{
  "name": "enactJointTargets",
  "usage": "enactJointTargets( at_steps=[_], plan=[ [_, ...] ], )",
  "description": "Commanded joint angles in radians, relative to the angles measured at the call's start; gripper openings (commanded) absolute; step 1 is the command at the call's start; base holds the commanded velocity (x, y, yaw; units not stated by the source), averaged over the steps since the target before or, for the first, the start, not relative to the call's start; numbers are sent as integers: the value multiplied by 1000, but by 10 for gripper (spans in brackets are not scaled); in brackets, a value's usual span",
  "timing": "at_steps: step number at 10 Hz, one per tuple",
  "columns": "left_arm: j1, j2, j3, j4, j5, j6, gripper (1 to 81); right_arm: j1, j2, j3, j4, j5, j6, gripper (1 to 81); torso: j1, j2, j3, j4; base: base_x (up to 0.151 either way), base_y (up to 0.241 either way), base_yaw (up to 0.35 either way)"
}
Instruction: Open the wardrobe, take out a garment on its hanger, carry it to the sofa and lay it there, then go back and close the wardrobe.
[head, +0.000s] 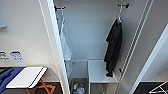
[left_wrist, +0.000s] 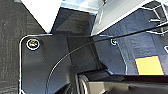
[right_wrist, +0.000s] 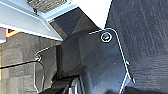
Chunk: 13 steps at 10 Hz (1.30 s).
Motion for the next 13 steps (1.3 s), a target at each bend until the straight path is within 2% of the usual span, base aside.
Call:
enactJointTargets(
  at_steps=[1, 4, 8, 13],
  plan=[
    [-10, 88, -133, -1, 59, 3, 811, 5, 42, -87, -17, -54, -1, 811, 0, 0, 0, 0, 0, 0, 0],
    [-7, 157, -240, 6, 74, 3, 811, -21, 125, -211, -37, -54, -5, 811, 0, 0, 0, 0, 0, 0, 0],
    [-2, 190, -277, 8, 86, 4, 811, -43, 272, -424, -38, -54, -13, 811, 0, 0, 0, 0, 0, 0, 0],
    [-4, 214, -305, 8, 86, 4, 811, -43, 351, -493, -38, -62, -15, 811, 0, -1, 0, 0, 0, 0, 0]
  ],
)
